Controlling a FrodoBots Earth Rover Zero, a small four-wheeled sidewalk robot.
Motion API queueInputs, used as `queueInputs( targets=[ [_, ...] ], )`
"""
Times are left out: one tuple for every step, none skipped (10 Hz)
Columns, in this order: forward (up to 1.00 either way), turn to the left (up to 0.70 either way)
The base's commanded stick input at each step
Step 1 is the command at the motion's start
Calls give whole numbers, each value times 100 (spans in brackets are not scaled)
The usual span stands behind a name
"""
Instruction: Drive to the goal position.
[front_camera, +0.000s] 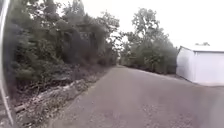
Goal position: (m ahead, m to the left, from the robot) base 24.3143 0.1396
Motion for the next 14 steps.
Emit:
queueInputs(
  targets=[
    [70, 0],
    [70, 0],
    [70, 0],
    [70, 0],
    [70, 0],
    [70, 0],
    [70, 0],
    [70, 0],
    [70, 0],
    [70, 0],
    [70, 0],
    [70, 0],
    [70, 0],
    [70, 0]
  ],
)
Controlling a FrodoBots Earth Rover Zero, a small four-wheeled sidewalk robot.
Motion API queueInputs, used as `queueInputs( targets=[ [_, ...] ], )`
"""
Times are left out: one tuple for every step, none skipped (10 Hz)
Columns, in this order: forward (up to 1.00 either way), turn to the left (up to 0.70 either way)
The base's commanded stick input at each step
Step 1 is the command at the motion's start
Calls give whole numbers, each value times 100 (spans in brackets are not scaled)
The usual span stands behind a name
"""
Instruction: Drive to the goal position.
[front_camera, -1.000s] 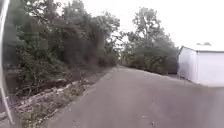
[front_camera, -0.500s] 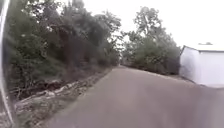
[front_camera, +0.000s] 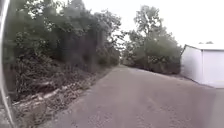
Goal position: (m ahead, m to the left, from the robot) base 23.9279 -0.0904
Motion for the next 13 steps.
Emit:
queueInputs(
  targets=[
    [70, 0],
    [70, 0],
    [70, 0],
    [70, 0],
    [70, 0],
    [70, 0],
    [70, 0],
    [70, -1],
    [70, -8],
    [70, -29],
    [70, -28],
    [70, -20],
    [70, -1]
  ],
)
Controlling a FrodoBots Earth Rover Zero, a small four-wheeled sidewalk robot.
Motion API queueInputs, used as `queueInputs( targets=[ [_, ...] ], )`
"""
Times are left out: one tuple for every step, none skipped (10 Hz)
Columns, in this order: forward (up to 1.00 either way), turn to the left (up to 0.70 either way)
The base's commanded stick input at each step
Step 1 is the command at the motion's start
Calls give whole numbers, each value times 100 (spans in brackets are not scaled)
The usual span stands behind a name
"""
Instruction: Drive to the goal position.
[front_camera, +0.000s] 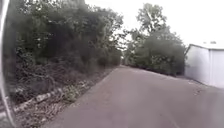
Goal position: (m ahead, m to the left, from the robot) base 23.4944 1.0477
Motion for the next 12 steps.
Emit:
queueInputs(
  targets=[
    [70, 0],
    [70, 0],
    [70, 0],
    [70, 0],
    [70, 0],
    [70, 0],
    [70, 0],
    [70, 0],
    [70, 0],
    [70, 0],
    [70, 0],
    [70, 0]
  ],
)
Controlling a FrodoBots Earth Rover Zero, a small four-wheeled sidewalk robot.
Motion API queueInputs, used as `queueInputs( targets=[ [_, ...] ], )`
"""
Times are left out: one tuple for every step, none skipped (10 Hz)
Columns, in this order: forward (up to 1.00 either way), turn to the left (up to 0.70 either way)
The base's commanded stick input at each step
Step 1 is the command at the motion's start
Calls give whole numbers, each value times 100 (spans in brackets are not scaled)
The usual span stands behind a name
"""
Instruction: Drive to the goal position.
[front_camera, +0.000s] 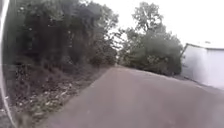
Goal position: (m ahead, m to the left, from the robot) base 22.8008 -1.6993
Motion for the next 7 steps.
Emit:
queueInputs(
  targets=[
    [70, 0],
    [70, 0],
    [70, 0],
    [70, 0],
    [70, 0],
    [70, 0],
    [70, 0]
  ],
)
